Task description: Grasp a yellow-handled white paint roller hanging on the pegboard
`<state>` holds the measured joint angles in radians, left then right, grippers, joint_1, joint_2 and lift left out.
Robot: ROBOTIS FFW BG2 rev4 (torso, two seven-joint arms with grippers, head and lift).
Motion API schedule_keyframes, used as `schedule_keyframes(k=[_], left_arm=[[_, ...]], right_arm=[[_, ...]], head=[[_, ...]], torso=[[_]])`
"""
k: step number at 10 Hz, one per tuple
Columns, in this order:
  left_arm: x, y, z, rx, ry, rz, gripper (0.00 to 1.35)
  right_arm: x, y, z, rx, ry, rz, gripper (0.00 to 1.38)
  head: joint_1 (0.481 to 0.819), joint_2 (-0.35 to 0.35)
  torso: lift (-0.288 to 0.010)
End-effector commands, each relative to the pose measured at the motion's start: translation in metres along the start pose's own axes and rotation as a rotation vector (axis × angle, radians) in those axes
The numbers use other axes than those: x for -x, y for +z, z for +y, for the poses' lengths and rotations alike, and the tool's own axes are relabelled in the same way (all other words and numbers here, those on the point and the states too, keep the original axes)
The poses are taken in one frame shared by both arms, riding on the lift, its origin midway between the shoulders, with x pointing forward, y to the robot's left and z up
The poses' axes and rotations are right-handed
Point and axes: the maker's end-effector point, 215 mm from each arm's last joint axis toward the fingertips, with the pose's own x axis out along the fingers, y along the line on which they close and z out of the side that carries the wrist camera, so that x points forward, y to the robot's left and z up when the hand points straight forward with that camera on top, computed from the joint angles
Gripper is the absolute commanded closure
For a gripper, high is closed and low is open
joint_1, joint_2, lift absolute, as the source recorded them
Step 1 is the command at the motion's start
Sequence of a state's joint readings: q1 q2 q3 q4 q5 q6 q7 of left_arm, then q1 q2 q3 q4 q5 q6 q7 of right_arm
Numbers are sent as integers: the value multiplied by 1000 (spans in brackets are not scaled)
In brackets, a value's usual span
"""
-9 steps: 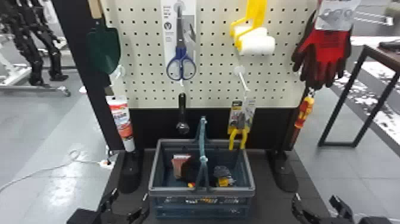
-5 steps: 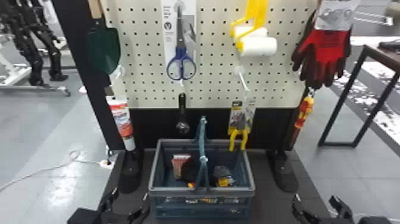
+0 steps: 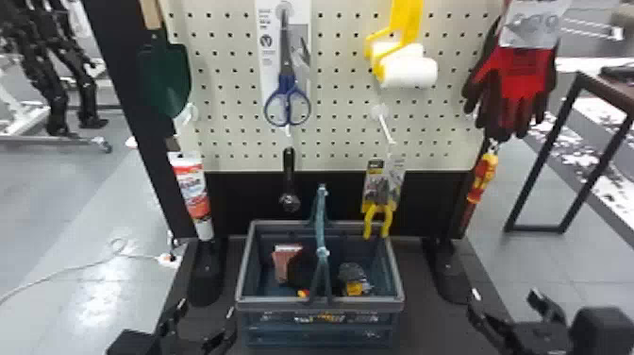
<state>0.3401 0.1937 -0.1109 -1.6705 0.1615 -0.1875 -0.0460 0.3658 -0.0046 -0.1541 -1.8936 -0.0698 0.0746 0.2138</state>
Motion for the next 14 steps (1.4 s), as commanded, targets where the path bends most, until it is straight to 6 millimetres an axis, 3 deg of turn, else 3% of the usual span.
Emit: schedule_keyframes(k=[1, 5, 9, 11, 14], left_arm=[[0, -1, -1, -1, -3, 3, 383], [-3, -6, -6, -2, -17, 25, 383], [-11, -7, -15, -15, -44, 43, 383], [-17, -4, -18, -28, -63, 44, 383], [-20, -2, -18, -36, -70, 44, 383]], right_arm=[[-4, 43, -5, 18, -2, -22, 239], [-34, 157, -15, 101, 125, -18, 240], [-49, 278, 4, 72, 201, -160, 237], [-62, 316, 27, 50, 288, -217, 237], [-96, 346, 88, 28, 478, -221, 236]], head=[[549, 0], [549, 0], [549, 0], [549, 0], [549, 0]], torso=[[-100], [-100], [-100], [-100], [-100]])
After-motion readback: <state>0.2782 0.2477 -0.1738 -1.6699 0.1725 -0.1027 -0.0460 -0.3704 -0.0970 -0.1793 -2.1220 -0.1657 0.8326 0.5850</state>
